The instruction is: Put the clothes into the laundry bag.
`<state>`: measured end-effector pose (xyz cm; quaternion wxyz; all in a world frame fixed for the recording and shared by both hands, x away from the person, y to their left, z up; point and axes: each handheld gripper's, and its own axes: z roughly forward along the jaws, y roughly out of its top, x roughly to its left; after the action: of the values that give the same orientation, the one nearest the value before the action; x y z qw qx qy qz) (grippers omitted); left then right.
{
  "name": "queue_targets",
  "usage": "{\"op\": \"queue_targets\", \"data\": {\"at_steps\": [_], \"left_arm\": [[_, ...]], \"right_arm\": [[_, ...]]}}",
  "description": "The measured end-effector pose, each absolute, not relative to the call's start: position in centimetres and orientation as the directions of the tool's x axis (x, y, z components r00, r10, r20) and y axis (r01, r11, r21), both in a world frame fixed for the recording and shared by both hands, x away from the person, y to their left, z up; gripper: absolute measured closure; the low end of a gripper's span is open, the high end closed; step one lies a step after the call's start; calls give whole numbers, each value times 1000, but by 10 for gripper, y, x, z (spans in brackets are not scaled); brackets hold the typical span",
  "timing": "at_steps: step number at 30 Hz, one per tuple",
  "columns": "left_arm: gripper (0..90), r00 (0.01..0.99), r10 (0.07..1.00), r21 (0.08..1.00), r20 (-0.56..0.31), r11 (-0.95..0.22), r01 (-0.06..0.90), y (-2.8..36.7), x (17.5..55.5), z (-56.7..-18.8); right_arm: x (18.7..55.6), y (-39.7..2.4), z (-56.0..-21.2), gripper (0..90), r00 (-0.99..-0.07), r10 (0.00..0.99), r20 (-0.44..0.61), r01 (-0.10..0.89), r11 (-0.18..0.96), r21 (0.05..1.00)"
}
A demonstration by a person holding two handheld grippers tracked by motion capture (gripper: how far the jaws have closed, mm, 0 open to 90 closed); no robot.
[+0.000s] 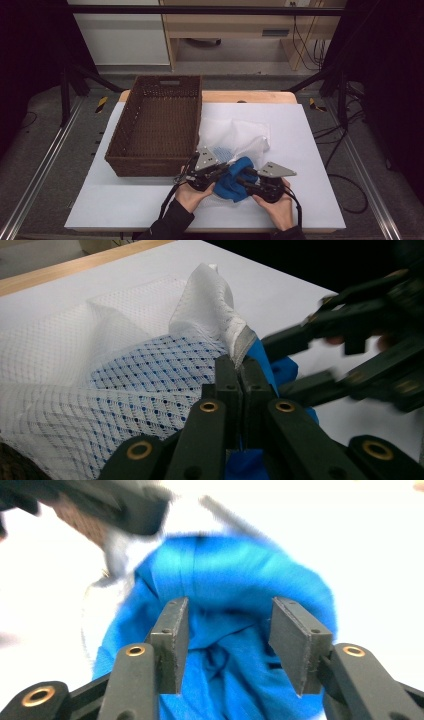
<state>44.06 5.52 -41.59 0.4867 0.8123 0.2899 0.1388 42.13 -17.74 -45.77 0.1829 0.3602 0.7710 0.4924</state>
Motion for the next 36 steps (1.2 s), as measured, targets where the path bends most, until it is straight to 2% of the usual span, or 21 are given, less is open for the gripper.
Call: {"op": "queue_targets", "data": {"at_steps": [1,3,5,8,10,13,14,15,18,21,25,30,31,36], "left_arm": [[891,794,606,871,-58,-358,337,55,440,-416],[891,795,605,870,-55,-361,335,54,440,-417],[891,796,603,871,-56,-360,334,53,440,-416],[891,797,602,873,-60,-356,334,54,441,-415],[891,797,602,871,-56,-361,333,54,441,-414],[891,793,606,872,-54,-359,333,54,441,-414],[891,791,609,872,-55,-357,335,55,442,-414],[891,788,614,871,-57,-355,339,55,443,-415],[891,783,619,872,-65,-346,346,55,446,-415],[891,785,616,874,-61,-346,340,51,445,-413],[891,802,595,876,-54,-357,324,48,438,-411],[891,807,588,877,-48,-361,316,51,430,-415],[891,806,589,875,-58,-359,325,53,431,-418],[891,793,604,870,-77,-347,349,58,438,-422]], "right_arm": [[418,-183,-453,492,-675,735,64,355,248,901],[418,-192,-447,410,-671,739,55,340,241,909],[427,-194,-447,347,-645,763,38,351,252,902],[446,-190,-457,363,-637,769,48,381,260,887],[456,-185,-466,489,-652,758,37,386,289,876],[456,-182,-470,798,-670,742,39,380,297,876],[453,-181,-468,850,-678,734,33,370,303,878],[449,-181,-466,862,-691,722,30,358,306,882],[433,-175,-458,869,-751,661,15,306,328,894],[431,-162,-462,868,-767,641,17,318,356,879],[448,-150,-470,863,-709,705,12,362,349,864],[466,-153,-477,865,-579,815,-18,426,321,846],[466,-154,-478,863,-578,816,-15,430,320,844],[456,-157,-470,694,-623,782,-8,406,333,851]]}}
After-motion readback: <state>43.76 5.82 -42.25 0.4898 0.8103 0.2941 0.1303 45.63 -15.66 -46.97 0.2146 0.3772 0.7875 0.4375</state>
